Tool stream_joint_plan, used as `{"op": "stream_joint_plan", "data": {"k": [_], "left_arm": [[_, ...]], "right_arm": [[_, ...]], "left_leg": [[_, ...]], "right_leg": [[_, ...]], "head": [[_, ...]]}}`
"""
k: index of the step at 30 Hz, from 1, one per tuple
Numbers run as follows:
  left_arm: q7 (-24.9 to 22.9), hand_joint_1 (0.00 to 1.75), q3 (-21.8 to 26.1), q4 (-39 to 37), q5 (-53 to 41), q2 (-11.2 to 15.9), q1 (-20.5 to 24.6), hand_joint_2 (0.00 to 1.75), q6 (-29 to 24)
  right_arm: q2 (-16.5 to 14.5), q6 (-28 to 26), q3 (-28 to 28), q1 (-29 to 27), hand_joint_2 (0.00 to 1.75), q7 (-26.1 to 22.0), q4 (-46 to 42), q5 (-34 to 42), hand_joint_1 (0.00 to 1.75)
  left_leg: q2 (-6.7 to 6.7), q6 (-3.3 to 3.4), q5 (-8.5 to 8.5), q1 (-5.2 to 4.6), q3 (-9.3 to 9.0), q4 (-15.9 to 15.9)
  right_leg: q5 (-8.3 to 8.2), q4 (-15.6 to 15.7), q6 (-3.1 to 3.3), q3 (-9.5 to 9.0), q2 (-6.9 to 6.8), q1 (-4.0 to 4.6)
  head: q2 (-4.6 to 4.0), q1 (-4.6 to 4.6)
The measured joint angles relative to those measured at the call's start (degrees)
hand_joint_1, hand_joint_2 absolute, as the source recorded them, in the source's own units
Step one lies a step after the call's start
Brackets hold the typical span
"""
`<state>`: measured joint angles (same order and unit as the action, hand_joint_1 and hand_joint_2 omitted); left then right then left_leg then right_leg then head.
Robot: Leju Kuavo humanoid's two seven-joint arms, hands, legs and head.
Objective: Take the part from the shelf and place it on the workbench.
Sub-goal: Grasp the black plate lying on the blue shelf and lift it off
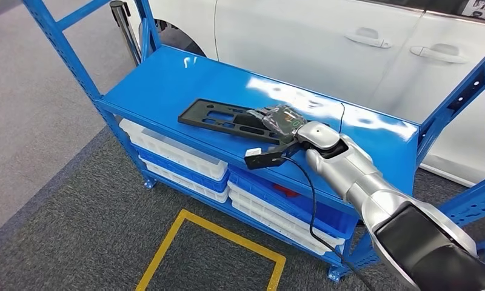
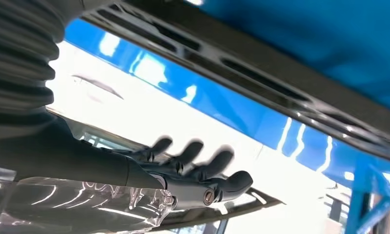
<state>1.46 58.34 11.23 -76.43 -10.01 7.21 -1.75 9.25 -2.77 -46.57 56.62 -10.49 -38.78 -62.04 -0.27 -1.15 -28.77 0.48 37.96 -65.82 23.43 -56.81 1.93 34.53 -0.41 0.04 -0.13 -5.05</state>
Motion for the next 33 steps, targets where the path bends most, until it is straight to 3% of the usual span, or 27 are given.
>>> {"op": "stream_joint_plan", "data": {"k": [2, 3, 4, 6, 8, 12, 14, 16, 17, 18, 19, 20, 21, 23, 25, 28, 30, 32, 33], "left_arm": [[-0.03, 0.0, 0.0, 0.0, -0.13, 0.0, -0.09, 0.0, 0.06], [-0.04, 0.0, 0.0, 0.0, -0.21, 0.01, -0.13, 0.0, 0.08], [-0.06, 0.0, 0.0, 0.0, -0.3, 0.02, -0.15, 0.0, 0.1], [-0.07, 0.0, 0.0, 0.0, -0.38, 0.05, -0.12, 0.0, 0.15], [-0.09, 0.0, 0.0, -0.01, -0.43, 0.06, -0.02, 0.0, 0.19], [-0.19, 0.0, 0.0, -0.02, -0.49, 0.07, -0.07, 0.0, 0.2], [0.06, 0.0, -0.01, -0.02, -0.58, 0.07, 0.04, 0.0, 0.3], [0.56, 0.0, -0.02, -0.02, -0.77, 0.07, 0.08, 0.0, 0.39], [0.82, 0.0, -0.04, -0.02, -0.85, 0.07, 0.04, 0.0, 0.36], [1.06, 0.0, -0.06, -0.02, -0.9, 0.07, 0.0, 0.0, 0.26], [1.26, 0.0, -0.08, -0.02, -0.9, 0.07, -0.01, 0.0, 0.15], [1.43, 0.0, -0.12, -0.02, -0.9, 0.07, -0.01, 0.0, 0.03], [1.55, 0.0, -0.18, -0.02, -0.9, 0.06, 0.01, 0.0, -0.07], [1.75, 0.0, -0.38, -0.02, -0.94, 0.02, 0.07, 0.0, -0.21], [1.82, 0.0, -0.61, -0.02, -1.02, -0.02, 0.1, 0.0, -0.4], [1.81, 0.0, -0.81, -0.01, -1.05, 0.02, 0.15, 0.0, -0.75], [1.73, 0.0, -0.85, -0.01, -0.85, 0.04, 0.14, 0.0, -0.84], [1.64, 0.0, -0.84, -0.01, -0.55, 0.04, 0.08, 0.0, -0.82], [1.62, 0.0, -0.83, -0.01, -0.44, 0.04, 0.02, 0.0, -0.81]], "right_arm": [[0.33, 0.07, -0.01, -0.48, 0.0, -0.05, -0.07, -0.06, 0.0], [0.43, 0.1, -0.01, -0.74, 0.0, -0.08, -0.08, -0.15, 0.0], [0.47, 0.22, -0.02, -0.91, 0.0, -0.11, -0.08, -0.28, 0.0], [0.49, 0.66, -0.03, -1.02, 0.0, -0.14, -0.09, -0.6, 0.0], [0.5, 1.11, -0.07, -0.99, 0.0, -0.14, -0.08, -0.89, 0.0], [0.49, 1.52, -0.23, -1.16, 0.0, -0.14, 0.07, -1.17, 0.0], [0.3, 1.54, -0.32, -1.21, 0.0, -0.11, 0.2, -1.21, 0.0], [-0.01, 1.45, -0.38, -1.47, 0.0, -0.03, 0.51, -1.24, 0.0], [-0.11, 1.36, -0.42, -1.72, 0.0, 0.0, 0.75, -1.25, 0.0], [-0.18, 1.25, -0.46, -1.98, 0.0, 0.01, 0.99, -1.26, 0.0], [-0.2, 1.13, -0.5, -2.17, 0.0, 0.01, 1.22, -1.27, 0.0], [-0.21, 1.02, -0.52, -2.22, 0.0, 0.01, 1.4, -1.28, 0.0], [-0.21, 0.96, -0.54, -2.15, 0.0, 0.01, 1.53, -1.28, 0.0], [-0.27, 0.87, -0.54, -1.79, 0.0, -0.03, 1.7, -1.28, 0.0], [-0.34, 0.78, -0.54, -1.58, 0.0, -0.14, 1.87, -1.29, 0.0], [-0.3, 0.6, -0.54, -1.43, 0.0, -0.38, 2.1, -1.31, 0.0], [-0.05, 0.4, -0.54, -1.27, 0.0, -0.53, 2.18, -1.31, 0.0], [0.23, 0.16, -0.6, -1.34, 0.0, -0.64, 2.27, -1.31, 0.0], [0.3, 0.06, -0.66, -1.49, 0.0, -0.68, 2.34, -1.31, 0.0]], "left_leg": [[0.0, -0.26, -2.58, 0.11, 3.26, -7.09], [0.01, -0.36, -2.45, 0.14, 3.85, -8.31], [0.01, -0.41, -1.22, 0.17, 3.32, -7.1], [0.03, -0.34, 2.59, 0.24, -0.23, 0.41], [0.0, 0.11, 4.56, 0.19, -3.17, 6.61], [-0.06, 1.53, 4.95, 0.01, -3.64, 8.07], [-0.01, 2.13, 5.28, 0.14, -3.65, 8.39], [0.01, 2.33, 5.35, 0.08, -3.54, 8.39], [0.01, 2.34, 5.35, 0.04, -3.51, 8.38], [-0.01, 2.34, 5.35, 0.01, -3.49, 8.36], [-0.04, 2.34, 5.35, -0.01, -3.48, 8.33], [-0.07, 2.3, 5.31, -0.02, -3.51, 8.3], [-0.09, 2.22, 5.24, -0.02, -3.53, 8.28], [-0.09, 1.82, 4.98, -0.16, -3.48, 8.23], [-0.05, 1.23, 4.66, -0.22, -3.49, 8.28], [0.02, 0.41, 3.69, -0.19, -3.61, 7.33], [0.02, 0.05, 1.0, -0.14, -1.24, 1.96], [0.02, -0.25, -1.9, -0.07, 3.11, -5.85], [0.02, -0.35, -2.07, -0.04, 4.71, -8.12]], "right_leg": [[0.04, -0.12, 0.13, 0.03, -0.01, 0.12], [0.08, -0.2, 0.16, 0.03, 0.02, 0.15], [0.13, -0.3, 0.13, 0.03, 0.07, 0.13], [0.32, -0.58, -0.12, 0.03, 0.23, 0.09], [0.49, -1.03, -0.6, 0.29, 0.37, 0.21], [0.68, -1.42, -1.72, 0.76, 0.44, 0.19], [3.04, -4.97, -2.28, 2.33, 0.44, 0.02], [6.72, -12.63, -2.65, 5.84, 0.44, -0.18], [7.89, -16.11, -2.76, 7.51, 0.43, -0.25], [8.02, -17.81, -2.77, 8.38, 0.43, -0.3], [7.13, -17.29, -2.7, 8.19, 0.43, -0.32], [5.33, -14.39, -2.53, 6.83, 0.43, -0.31], [3.22, -10.1, -2.24, 4.74, 0.43, -0.26], [1.04, -3.02, -1.69, 1.32, 0.39, 0.08], [1.3, -1.1, -1.22, 0.46, 0.39, 0.44], [1.18, -0.54, -0.42, -0.43, 0.34, 0.13], [1.15, -0.21, 0.06, -1.33, 0.17, -0.04], [1.54, -0.22, 0.39, -1.71, 0.16, 0.11], [1.77, -0.24, 0.45, -1.88, 0.22, 0.19]], "head": [[0.0, 0.0], [0.0, 0.0], [0.0, 0.0], [0.0, 0.0], [-0.01, 0.0], [0.0, 0.0], [0.0, 0.0], [0.0, 0.0], [0.0, 0.0], [0.0, 0.0], [0.0, 0.0], [0.0, 0.0], [0.0, 0.0], [0.0, 0.0], [0.0, 0.0], [0.0, -0.01], [0.0, -0.01], [0.0, -0.01], [0.0, -0.01]]}}
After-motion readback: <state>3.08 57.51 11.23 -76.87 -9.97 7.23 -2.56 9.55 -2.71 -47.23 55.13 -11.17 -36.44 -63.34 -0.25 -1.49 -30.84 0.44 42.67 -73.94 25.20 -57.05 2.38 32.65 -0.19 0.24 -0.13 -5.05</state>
